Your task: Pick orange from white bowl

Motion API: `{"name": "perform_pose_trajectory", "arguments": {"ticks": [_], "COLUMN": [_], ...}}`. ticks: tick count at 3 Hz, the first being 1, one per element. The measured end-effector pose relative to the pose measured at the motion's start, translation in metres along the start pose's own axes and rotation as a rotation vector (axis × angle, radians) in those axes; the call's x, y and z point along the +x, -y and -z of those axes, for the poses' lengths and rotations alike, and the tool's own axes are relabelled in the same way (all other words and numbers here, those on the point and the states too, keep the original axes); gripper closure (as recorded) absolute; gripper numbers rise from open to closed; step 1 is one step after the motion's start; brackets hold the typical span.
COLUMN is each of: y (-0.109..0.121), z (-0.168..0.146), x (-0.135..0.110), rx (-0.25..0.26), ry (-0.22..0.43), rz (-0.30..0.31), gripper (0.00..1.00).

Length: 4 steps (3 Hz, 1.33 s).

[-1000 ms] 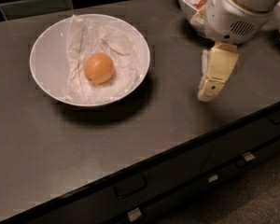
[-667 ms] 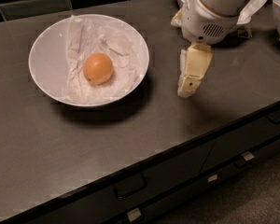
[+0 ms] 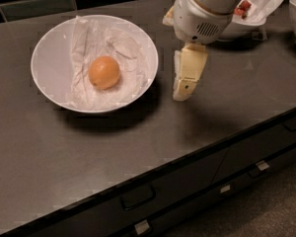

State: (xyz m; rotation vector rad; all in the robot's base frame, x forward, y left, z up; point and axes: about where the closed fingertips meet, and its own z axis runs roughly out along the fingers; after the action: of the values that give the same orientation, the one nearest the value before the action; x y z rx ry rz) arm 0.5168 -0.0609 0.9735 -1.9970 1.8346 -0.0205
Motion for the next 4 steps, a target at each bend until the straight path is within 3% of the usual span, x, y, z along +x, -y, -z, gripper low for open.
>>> {"name": "perform_pose_trajectory", "arguments": {"ticks": [2,3,4], "y": [0.011,0.011,0.017], "z": [-0.008,-0.008,-0.033], "x": [-0.074,-0.075,-0.08], "rx": [-0.009,-0.008,-0.061], "ry": [0.058,0.058,0.064], "rz": [0.184,0.184,0.202], "gripper": [0.0,0.0,0.0]}}
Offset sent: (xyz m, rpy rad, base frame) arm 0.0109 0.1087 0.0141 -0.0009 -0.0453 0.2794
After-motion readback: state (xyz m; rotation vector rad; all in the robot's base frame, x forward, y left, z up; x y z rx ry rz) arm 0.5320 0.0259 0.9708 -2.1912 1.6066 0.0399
